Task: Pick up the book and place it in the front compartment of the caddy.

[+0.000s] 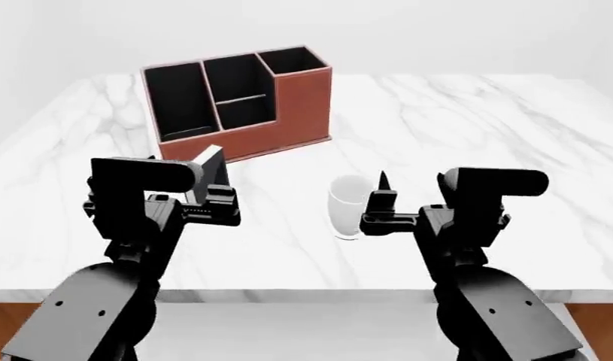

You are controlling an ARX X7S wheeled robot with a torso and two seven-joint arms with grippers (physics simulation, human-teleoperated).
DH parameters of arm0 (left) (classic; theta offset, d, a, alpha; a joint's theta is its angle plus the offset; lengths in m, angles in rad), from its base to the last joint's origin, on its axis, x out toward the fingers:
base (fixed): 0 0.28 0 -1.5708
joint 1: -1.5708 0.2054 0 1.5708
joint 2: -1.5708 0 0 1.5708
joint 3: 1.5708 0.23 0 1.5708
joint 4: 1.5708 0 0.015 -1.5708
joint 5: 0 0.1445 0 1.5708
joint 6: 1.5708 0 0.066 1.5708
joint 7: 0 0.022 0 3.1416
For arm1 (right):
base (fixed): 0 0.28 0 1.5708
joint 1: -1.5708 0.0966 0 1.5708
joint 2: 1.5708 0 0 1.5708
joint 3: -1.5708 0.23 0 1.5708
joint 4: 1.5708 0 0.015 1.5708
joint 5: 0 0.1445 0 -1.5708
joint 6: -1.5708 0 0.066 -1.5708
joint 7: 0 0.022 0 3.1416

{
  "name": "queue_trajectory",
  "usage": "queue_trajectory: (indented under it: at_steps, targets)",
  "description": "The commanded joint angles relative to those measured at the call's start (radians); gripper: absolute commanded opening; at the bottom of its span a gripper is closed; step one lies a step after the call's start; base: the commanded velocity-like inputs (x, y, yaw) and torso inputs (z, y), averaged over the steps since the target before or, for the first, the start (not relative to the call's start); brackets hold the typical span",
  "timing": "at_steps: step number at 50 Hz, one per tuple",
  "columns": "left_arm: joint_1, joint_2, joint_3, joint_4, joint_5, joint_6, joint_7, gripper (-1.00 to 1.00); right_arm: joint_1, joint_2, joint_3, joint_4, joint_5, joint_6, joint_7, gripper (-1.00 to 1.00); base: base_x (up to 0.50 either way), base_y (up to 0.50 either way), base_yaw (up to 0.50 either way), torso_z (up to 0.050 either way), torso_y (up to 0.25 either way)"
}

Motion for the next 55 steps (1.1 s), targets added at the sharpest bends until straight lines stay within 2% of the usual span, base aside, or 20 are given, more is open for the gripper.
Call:
queue_trajectory:
  at_steps: [1, 20, 55]
  targets:
    - [-0.174, -0.042, -0.028, 0.102, -0.068, -0.257, 0.006, 1.0, 0.187, 0.008, 0.039, -0.083, 0.085, 0.255, 0.026, 1.0, 0.35, 0.0, 0.0, 0.0, 0.0]
    - [-0.176, -0.048, -0.053, 0.115, -0.091, -0.281, 0.002, 1.0, 0.211, 0.006, 0.042, -0.095, 0.111, 0.294, 0.051, 1.0, 0.49, 0.0, 0.0, 0.0, 0.0]
    - [-0.181, -0.063, -0.044, 0.116, -0.104, -0.287, -0.015, 1.0, 0.197, 0.021, 0.024, -0.072, 0.132, 0.258, 0.064, 1.0, 0.5, 0.0, 0.0, 0.0, 0.001]
